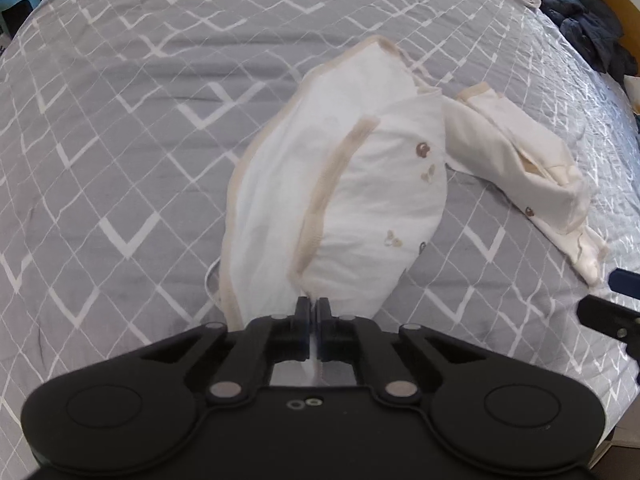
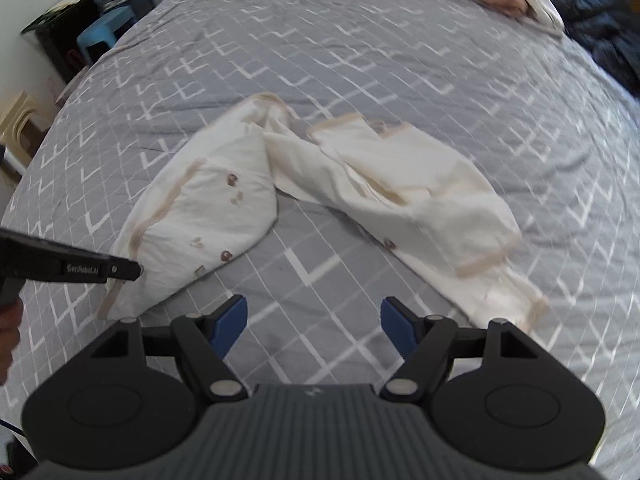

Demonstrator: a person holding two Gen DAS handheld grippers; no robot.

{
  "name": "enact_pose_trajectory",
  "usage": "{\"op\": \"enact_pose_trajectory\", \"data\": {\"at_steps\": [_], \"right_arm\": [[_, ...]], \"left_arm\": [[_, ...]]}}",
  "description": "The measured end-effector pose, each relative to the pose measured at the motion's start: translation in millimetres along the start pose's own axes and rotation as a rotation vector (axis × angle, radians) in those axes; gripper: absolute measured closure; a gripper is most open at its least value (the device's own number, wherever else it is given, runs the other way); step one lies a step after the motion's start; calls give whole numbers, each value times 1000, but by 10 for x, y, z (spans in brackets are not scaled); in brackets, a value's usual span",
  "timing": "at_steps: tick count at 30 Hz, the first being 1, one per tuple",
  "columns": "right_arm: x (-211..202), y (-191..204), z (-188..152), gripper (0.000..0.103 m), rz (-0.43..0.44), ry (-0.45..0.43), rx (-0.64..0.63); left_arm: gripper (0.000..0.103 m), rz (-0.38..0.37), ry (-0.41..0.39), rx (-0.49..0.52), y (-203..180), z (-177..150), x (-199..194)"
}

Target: Fold clothes

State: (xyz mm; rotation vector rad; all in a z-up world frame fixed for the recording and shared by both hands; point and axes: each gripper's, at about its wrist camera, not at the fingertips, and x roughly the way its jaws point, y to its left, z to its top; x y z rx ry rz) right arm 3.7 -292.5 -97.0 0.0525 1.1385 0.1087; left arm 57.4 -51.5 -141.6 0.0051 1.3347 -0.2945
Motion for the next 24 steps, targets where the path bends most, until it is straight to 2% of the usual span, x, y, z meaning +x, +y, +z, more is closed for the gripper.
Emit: {"op": "enact_pose_trajectory", "data": {"at_steps": [8, 12, 16, 19, 21, 24], "right_arm": [[-23, -50, -71, 27, 4, 6, 26], [-51, -62, -88, 27, 2, 1, 22], [-92, -105, -109, 27, 4, -7, 35], [-109, -127, -140, 27, 7, -6, 33], [-119, -135, -161, 27, 5, -4, 27], [-135, -163, -208, 27, 14, 3, 32]], "left_arm": [[103, -54, -25, -77, 16, -65, -269], [103, -93, -22, -44, -84, -155, -427], [103, -131, 19, 78, -311, -299, -537], [103, -164, 94, 174, -471, -477, -496], [103, -150, 151, 253, -573, -610, -418], [103, -78, 246, 422, -739, -864, -237]]}}
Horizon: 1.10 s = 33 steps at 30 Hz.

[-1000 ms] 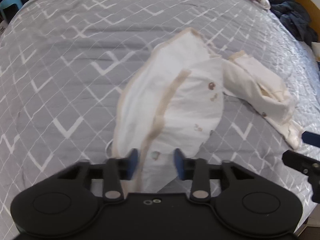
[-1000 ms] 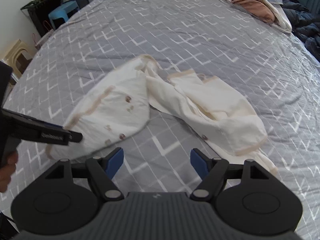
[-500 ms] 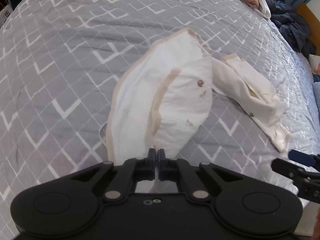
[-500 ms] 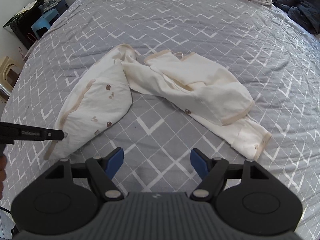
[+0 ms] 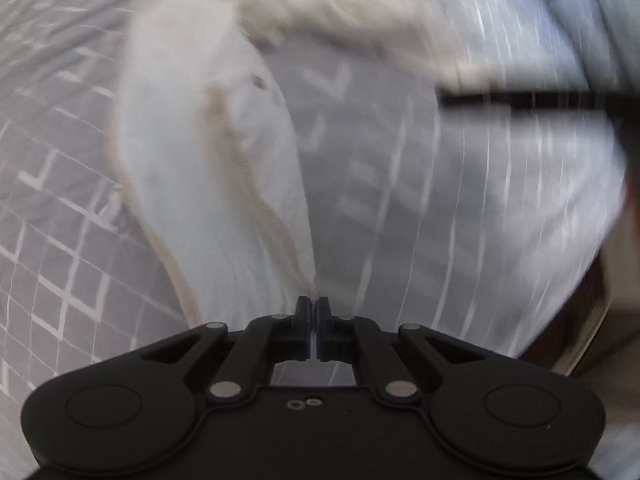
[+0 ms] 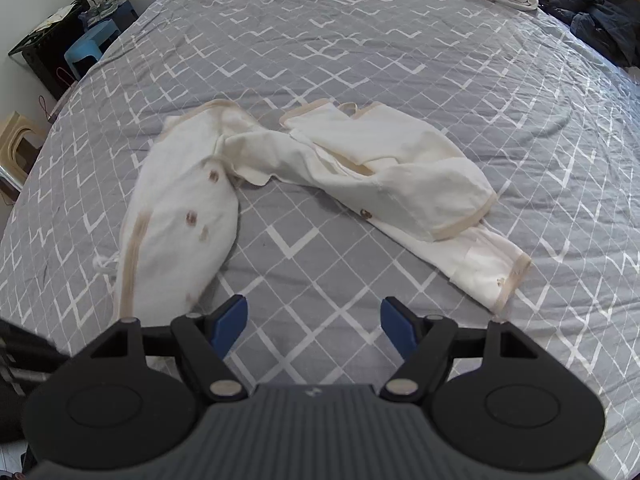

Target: Fold clothes

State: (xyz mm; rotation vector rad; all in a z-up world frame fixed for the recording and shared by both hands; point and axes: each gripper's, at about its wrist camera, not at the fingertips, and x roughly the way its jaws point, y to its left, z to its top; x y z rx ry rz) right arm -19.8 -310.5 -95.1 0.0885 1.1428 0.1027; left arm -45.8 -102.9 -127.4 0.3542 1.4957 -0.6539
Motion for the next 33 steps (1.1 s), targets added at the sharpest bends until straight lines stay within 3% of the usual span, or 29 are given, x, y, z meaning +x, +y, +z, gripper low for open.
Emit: {"op": "enact_pose_trajectory", "data": {"at_steps": [6, 9, 13, 14, 22, 25, 27, 31, 33], "right_arm": [[29, -58, -88, 27, -1, 26, 8], [48, -90, -91, 27, -10, 34, 3], [64, -166, 18, 27, -32, 14, -9], [58, -196, 85, 27, -34, -1, -9], [42, -225, 493, 27, -10, -75, -66], [61, -102, 562, 27, 8, -80, -121], [65, -44, 541, 27, 18, -76, -135], [65, 25, 441, 27, 32, -55, -138], [67, 48, 374, 27, 38, -40, -139]], "left_arm": [[103, 153, 173, 212, -193, -233, 392], [82, 180, 188, 246, -221, -277, 376], [75, 266, 107, 250, -228, -301, 117], [71, 284, 73, 229, -179, -288, 4], [66, 439, -161, 26, 435, -8, -679], [65, 435, -214, -20, 788, 270, -687], [64, 353, -217, -23, 1008, 443, -569], [64, 167, -145, -10, 1197, 560, -229], [64, 159, -122, -9, 1222, 524, -50]]}}
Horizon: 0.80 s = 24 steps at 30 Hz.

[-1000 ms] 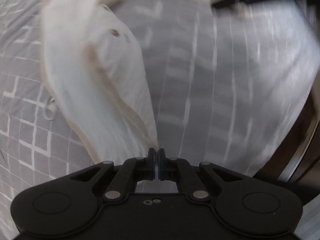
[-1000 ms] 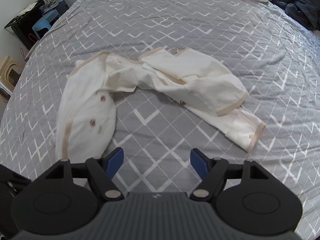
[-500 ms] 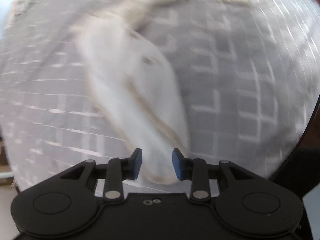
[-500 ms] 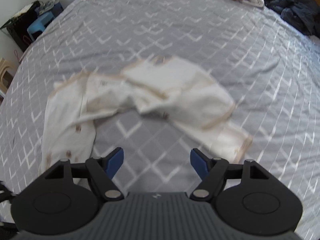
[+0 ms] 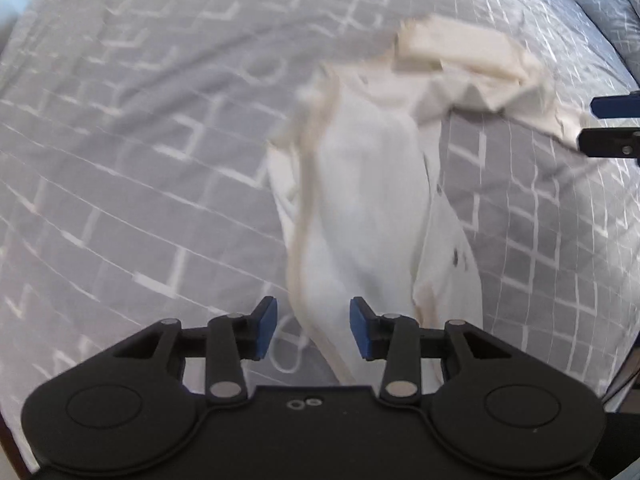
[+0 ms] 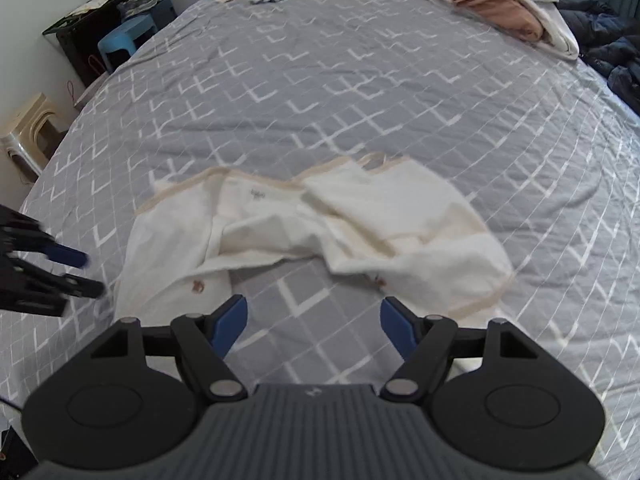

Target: Fold clothes

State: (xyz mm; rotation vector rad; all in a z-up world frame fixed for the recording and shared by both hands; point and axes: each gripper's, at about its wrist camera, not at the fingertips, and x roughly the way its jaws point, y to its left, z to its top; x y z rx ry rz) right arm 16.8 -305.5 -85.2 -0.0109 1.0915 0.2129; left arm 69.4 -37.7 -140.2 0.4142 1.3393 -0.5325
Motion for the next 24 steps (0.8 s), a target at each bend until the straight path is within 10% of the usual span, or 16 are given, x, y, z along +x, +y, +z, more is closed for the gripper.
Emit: {"op": "enact_pose_trajectory", "data": {"at_steps": [8, 14, 24], "right_arm": [[-18, -12, -222, 27, -20, 48, 37], [-28, -59, -253, 27, -29, 55, 112], [-22, 64, -210, 27, -25, 41, 90]], "left_arm": [[69, -46, 21, -46, -40, -235, 237], [100, -57, 2, -82, -38, -296, 198], [101, -91, -96, -199, -87, -233, -126]]}}
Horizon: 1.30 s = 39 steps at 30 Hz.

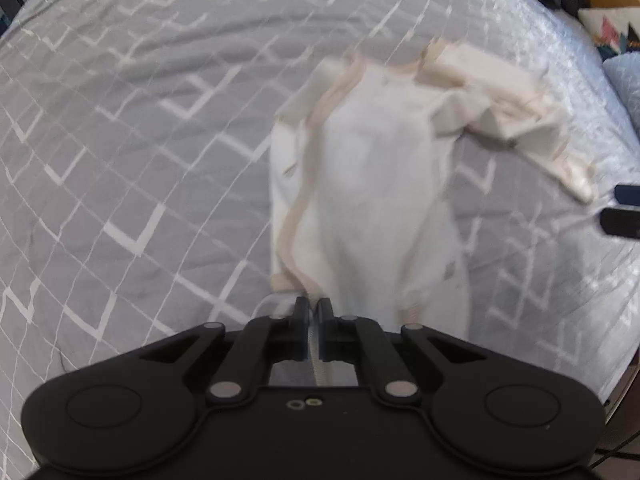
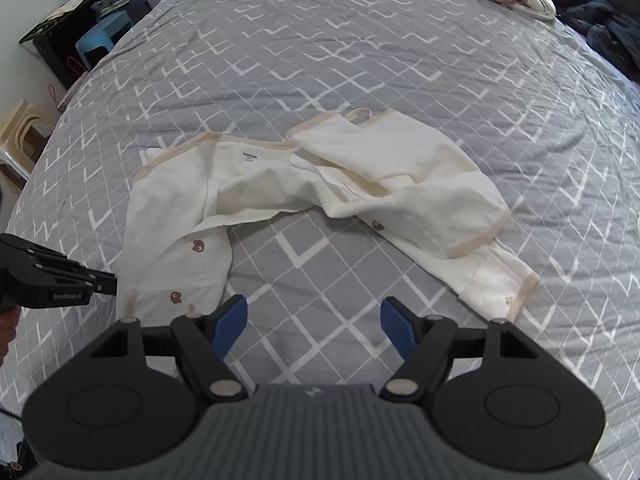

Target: Fold clothes

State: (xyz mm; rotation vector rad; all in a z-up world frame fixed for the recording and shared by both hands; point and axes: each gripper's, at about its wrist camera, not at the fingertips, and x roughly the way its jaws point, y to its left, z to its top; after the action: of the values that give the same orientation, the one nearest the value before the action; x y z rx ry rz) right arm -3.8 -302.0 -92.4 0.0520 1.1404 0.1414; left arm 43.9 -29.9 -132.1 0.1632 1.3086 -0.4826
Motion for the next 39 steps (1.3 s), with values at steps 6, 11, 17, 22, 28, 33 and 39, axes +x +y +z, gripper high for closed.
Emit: {"op": "enact_pose_trajectory", "data": {"at_steps": [6, 11, 17, 22, 28, 33, 39], "right_arm": [[-66, -58, 5, 27, 5, -11, 16], [-173, -234, -27, 27, -5, -26, 62], [-262, -433, -84, 27, -23, -33, 106], [-202, -510, -165, 27, -33, -9, 129], [-101, -392, -207, 27, -23, 21, 98], [-36, -242, -180, 27, -17, 32, 51], [-43, -160, -123, 27, -14, 30, 41]], "left_arm": [[102, -39, -130, 55, -427, 71, -541], [102, -82, -220, 116, -925, 294, -842], [82, 43, -216, -78, -765, 271, -760], [81, 160, -103, -160, -259, 95, -382], [78, 20, -24, -274, 152, -23, 28], [74, -7, -24, -284, 137, -13, 164], [78, -41, -8, -376, 308, -49, 335]]}}
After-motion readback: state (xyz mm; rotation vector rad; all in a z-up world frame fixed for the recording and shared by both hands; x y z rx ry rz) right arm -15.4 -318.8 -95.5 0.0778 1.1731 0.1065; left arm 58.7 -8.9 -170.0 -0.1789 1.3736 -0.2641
